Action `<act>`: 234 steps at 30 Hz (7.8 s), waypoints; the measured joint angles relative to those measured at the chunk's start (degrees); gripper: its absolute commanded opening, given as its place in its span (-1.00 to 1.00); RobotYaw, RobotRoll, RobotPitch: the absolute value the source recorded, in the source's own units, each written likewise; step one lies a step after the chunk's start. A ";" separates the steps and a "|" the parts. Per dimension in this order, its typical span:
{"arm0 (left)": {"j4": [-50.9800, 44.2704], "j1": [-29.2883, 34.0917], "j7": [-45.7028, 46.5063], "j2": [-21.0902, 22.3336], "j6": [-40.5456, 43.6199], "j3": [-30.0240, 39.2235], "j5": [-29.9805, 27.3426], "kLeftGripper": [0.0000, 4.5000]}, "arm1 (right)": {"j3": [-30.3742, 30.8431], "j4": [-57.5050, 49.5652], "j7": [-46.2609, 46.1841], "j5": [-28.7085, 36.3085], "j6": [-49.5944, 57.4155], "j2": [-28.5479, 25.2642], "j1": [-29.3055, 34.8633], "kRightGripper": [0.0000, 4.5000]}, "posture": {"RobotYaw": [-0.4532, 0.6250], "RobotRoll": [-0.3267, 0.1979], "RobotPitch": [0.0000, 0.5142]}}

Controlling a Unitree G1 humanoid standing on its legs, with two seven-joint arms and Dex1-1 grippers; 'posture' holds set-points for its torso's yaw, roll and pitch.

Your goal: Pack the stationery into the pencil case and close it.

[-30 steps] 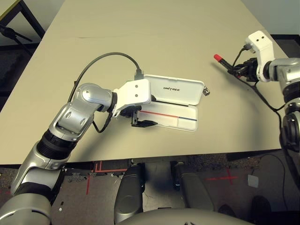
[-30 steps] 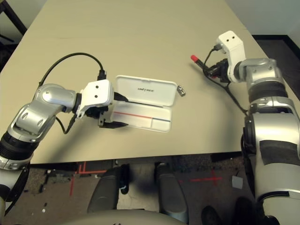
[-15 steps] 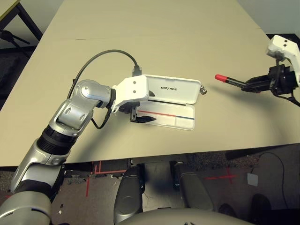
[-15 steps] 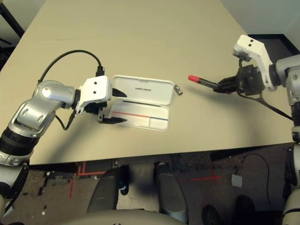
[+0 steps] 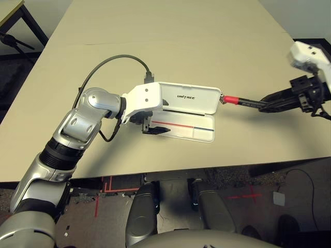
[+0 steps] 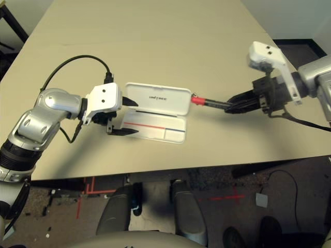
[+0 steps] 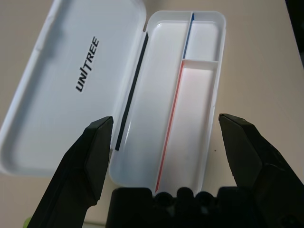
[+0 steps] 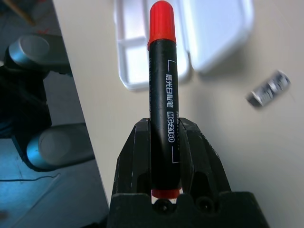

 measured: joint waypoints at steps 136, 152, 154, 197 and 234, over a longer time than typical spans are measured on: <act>12.77 0.47 25.29 -1.75 31.66 9.41 -2.20 -0.51 | -17.84 4.13 0.50 15.54 -21.42 11.37 12.61 1.00 | -0.15 0.25 -0.28; 1.61 2.98 6.87 8.69 24.65 7.27 -8.09 -0.51 | -17.62 5.90 0.62 15.03 -22.61 11.45 12.00 1.00 | -0.18 0.25 -0.33; 0.06 2.97 5.24 8.86 22.94 7.12 -8.28 -0.51 | -17.62 5.97 0.62 14.80 -22.65 11.36 12.08 1.00 | -0.18 0.25 -0.33; 9.07 -3.68 -8.27 -3.49 -10.87 -9.15 7.20 -0.51 | -18.34 3.80 -2.05 13.94 -21.70 10.99 13.33 1.00 | -0.29 0.25 -0.32; 3.84 0.76 -8.80 0.16 -7.91 3.47 -0.95 0.98 | -15.24 7.44 -43.40 -0.69 12.70 14.43 3.77 1.00 | -0.18 0.25 -0.21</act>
